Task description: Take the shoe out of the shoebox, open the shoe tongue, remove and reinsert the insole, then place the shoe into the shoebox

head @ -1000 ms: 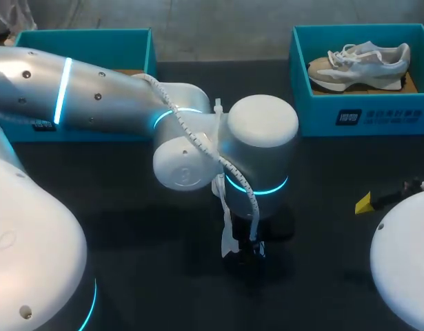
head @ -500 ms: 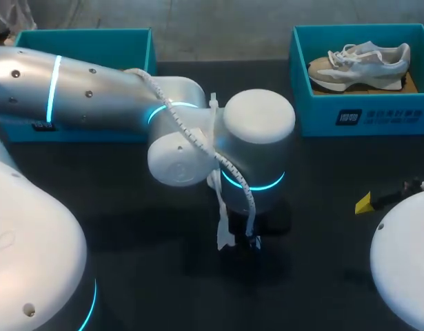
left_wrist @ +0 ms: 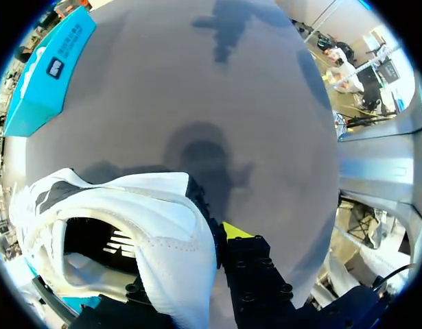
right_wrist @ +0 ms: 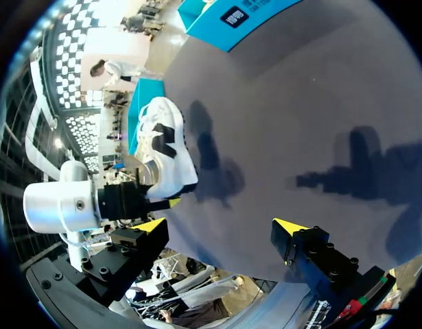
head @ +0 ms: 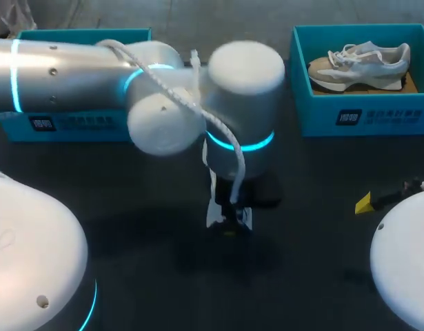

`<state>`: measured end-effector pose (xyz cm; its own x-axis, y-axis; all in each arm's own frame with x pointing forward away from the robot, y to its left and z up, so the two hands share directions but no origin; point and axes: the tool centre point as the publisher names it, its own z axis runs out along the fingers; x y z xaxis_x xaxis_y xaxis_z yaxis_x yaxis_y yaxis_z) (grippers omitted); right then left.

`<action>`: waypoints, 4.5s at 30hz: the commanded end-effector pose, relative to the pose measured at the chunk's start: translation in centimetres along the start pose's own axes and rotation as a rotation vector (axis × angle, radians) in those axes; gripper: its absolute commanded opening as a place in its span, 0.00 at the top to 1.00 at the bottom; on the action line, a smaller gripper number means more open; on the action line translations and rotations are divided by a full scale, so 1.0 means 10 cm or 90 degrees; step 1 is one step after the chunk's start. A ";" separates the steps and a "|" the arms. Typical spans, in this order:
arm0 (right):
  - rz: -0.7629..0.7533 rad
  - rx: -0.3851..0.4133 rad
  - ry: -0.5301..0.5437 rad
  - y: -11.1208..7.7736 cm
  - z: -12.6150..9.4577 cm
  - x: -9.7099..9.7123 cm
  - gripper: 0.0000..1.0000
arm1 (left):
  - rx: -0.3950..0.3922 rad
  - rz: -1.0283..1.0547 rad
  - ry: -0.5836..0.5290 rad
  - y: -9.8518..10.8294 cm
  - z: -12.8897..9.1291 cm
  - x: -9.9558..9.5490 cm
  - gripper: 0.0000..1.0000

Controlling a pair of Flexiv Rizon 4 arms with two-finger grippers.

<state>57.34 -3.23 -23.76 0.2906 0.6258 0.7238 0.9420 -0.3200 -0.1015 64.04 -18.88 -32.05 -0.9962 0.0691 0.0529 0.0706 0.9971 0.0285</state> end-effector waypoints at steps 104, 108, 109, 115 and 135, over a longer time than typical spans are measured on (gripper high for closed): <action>0.001 -0.006 -0.003 -0.07 -0.03 0.01 0.00 | -0.011 -0.039 -0.028 3.07 -2.33 -1.76 1.00; 0.001 -0.006 -0.003 -0.07 -0.03 0.01 0.00 | 0.000 -0.045 -0.025 3.24 -2.34 -1.89 1.00; 0.001 -0.006 -0.003 -0.07 -0.03 0.01 0.00 | 0.008 -0.045 -0.024 3.26 -2.37 -1.89 1.00; 0.001 -0.006 -0.003 -0.07 -0.03 0.01 0.00 | 0.032 -0.032 -0.018 3.47 -2.42 -2.08 1.00; 0.001 -0.006 -0.003 -0.07 -0.03 0.01 0.00 | 0.029 0.046 0.026 4.06 -2.07 -2.86 1.00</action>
<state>57.34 -3.24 -23.77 0.2907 0.6258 0.7238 0.9419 -0.3201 -0.1015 94.78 18.16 -11.14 -0.9907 0.1217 0.0603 0.1203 0.9924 -0.0263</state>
